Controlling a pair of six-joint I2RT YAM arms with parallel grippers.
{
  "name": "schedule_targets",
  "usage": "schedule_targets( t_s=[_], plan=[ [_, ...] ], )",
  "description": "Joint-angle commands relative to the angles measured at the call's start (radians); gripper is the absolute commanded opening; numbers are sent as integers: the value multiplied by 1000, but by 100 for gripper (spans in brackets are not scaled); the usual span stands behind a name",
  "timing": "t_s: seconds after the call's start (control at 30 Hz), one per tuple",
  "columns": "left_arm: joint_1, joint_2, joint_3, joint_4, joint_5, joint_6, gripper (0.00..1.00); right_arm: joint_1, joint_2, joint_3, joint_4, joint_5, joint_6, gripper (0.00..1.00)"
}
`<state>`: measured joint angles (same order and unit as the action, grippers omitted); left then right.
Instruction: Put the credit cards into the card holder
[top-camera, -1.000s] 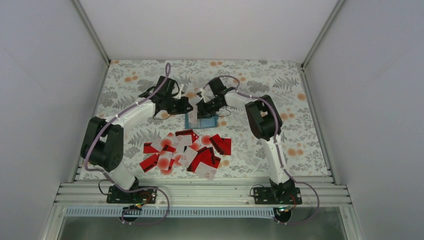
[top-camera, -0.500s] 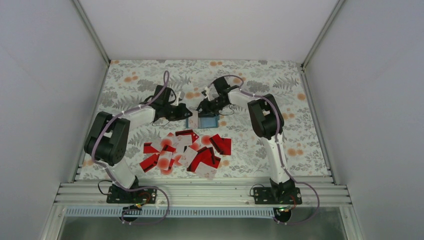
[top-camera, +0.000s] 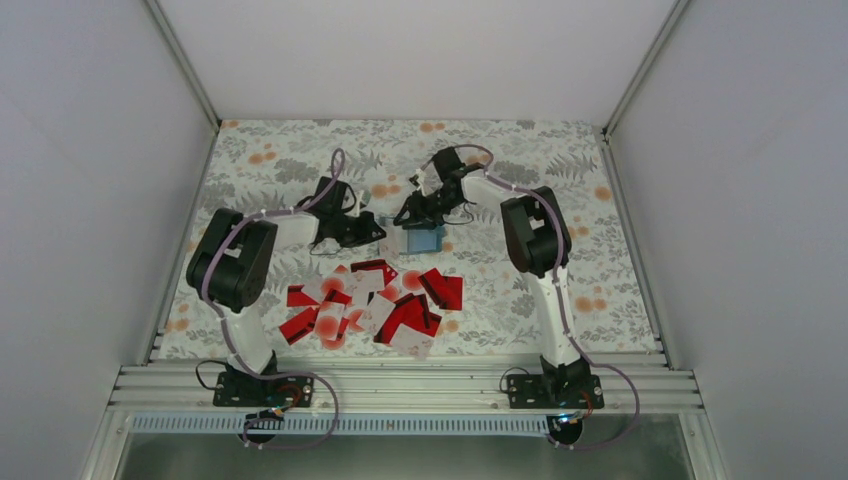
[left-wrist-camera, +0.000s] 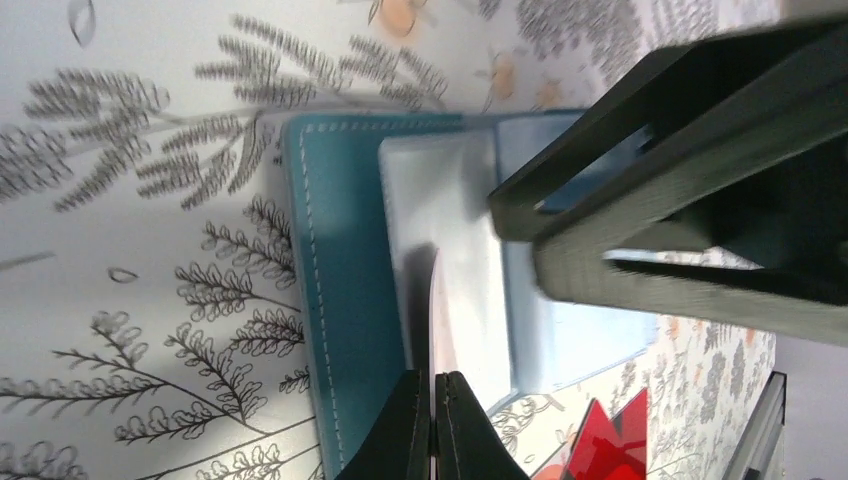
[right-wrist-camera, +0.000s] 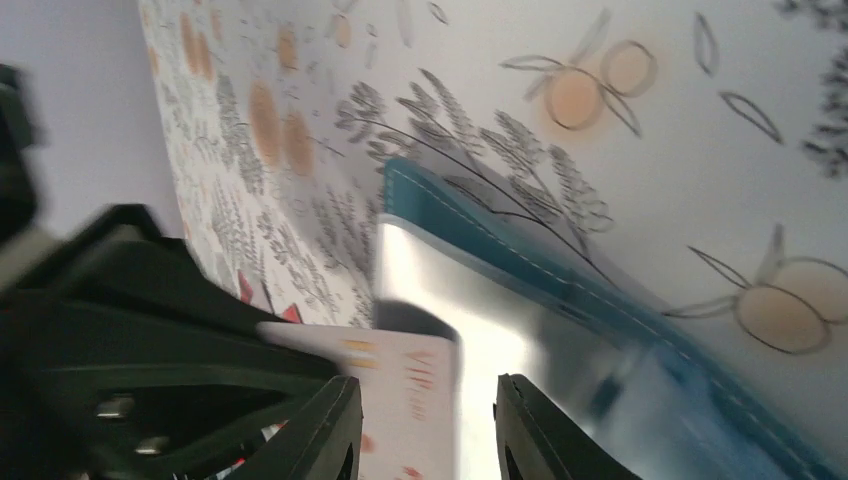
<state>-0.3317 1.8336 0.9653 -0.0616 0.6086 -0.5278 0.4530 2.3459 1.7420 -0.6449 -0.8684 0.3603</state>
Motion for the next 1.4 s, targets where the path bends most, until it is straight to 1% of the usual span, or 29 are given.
schedule_targets(
  t_s=[0.0, 0.13, 0.2, 0.33, 0.67, 0.87, 1.13, 1.37],
  plan=[
    [-15, 60, 25, 7, -5, -20, 2, -4, -36, 53, -35, -51, -10, 35],
    [-15, 87, 57, -2, 1, -28, 2, -13, -65, 50, -39, -33, -2, 35],
    [-16, 94, 77, -13, 1, -31, 2, -13, -87, 45, -45, -1, -6, 35],
    [-22, 101, 118, -35, -4, -34, 2, -15, -150, 17, -80, 151, -30, 35],
    [-29, 153, 200, -67, 14, -43, 2, -35, -318, -185, -57, 340, -96, 34],
    [-30, 166, 226, -46, 29, -77, 2, -46, -312, -256, -36, 358, -112, 33],
    [-30, 170, 252, -56, 35, -81, 2, -58, -247, -270, -18, 345, -118, 31],
    [-32, 177, 253, -38, 55, -98, 2, -66, -231, -293, -6, 341, -121, 31]
  ],
)
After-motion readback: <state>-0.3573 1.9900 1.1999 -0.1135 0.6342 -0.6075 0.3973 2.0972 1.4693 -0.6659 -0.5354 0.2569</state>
